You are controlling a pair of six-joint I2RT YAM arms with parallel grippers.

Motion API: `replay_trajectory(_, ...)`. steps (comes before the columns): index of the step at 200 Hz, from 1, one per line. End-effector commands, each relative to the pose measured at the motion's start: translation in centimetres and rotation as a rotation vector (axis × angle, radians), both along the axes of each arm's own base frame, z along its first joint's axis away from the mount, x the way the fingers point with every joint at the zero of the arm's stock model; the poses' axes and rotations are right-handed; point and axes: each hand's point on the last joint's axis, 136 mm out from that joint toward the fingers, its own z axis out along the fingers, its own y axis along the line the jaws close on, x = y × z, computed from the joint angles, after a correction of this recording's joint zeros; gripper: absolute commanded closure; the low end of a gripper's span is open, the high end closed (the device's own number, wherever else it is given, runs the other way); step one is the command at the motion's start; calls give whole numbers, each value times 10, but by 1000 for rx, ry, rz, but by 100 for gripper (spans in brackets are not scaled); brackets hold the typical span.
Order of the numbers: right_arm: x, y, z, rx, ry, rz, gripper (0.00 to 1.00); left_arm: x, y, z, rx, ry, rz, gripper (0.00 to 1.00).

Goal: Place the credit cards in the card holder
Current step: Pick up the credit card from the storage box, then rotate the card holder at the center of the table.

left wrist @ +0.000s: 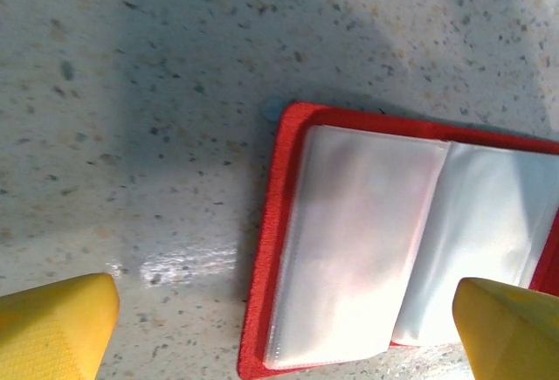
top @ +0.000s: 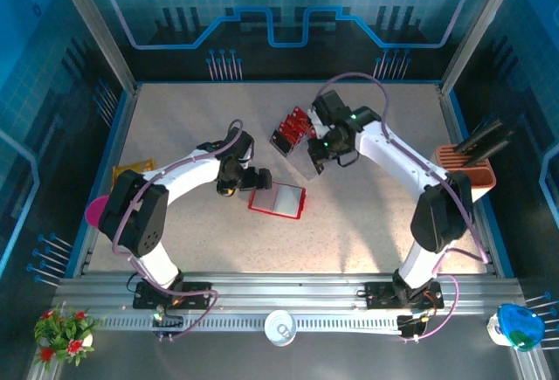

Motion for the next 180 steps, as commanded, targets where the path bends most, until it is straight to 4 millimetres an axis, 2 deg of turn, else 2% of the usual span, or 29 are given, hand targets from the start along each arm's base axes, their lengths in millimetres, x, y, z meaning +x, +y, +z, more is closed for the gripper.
replay_trajectory(1,-2,-5,9,167,-24,-128,100,3,-14,3,-22,-4,-29,1)
replay_trajectory(47,-25,-25,5,273,-5,-230,100,-6,-26,-2,-3,4,-26,1)
replay_trajectory(117,-49,-29,10,323,28,-211,100,-25,-46,-25,64,41,-13,1)
replay_trajectory(180,-58,-33,13,333,48,-185,100,-50,-66,-20,60,28,0,1)
